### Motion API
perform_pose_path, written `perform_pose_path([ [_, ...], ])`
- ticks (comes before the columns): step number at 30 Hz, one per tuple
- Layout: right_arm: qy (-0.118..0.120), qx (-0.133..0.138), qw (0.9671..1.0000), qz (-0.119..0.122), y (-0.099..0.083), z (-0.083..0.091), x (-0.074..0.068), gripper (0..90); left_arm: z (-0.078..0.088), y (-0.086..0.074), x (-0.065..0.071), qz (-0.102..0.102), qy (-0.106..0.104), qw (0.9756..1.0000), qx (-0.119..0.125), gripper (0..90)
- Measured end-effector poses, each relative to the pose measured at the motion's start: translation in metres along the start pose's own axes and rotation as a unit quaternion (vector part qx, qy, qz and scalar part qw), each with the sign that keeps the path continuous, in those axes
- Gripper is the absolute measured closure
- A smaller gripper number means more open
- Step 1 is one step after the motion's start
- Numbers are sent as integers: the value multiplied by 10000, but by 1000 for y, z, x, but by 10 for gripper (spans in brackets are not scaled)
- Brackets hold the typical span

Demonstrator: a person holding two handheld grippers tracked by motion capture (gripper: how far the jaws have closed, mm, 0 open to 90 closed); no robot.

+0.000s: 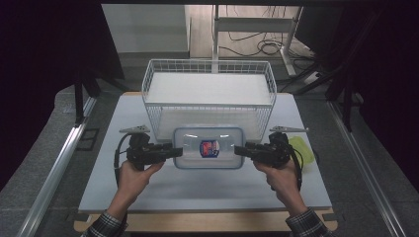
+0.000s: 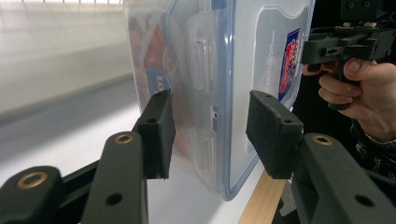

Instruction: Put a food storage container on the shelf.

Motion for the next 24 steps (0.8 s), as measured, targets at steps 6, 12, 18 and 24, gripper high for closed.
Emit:
perform_pose_path([
  [6,48,131,9999,-9,18,-1,-2,498,2,19,1,-70,1,10000,40,526],
  [12,70,196,9998,26,33,-4,-4,498,3,34,0,-124,14,9999,96,526],
  [18,86,260,9996,41,47,-7,-4,500,3,49,-2,-128,8,9998,148,526],
  [24,101,319,9994,69,63,-10,-6,501,5,65,-2,-152,16,9997,203,526],
])
Point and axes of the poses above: each handheld gripper's, and its own axes: z roughly backward along the jaws, y roughly out of its top, x roughly to its right, the point moved 10 cm from there along -z, roughly forward along the jaws, and after that the axes turned 9 degrees about x, right-handed, at the moved point
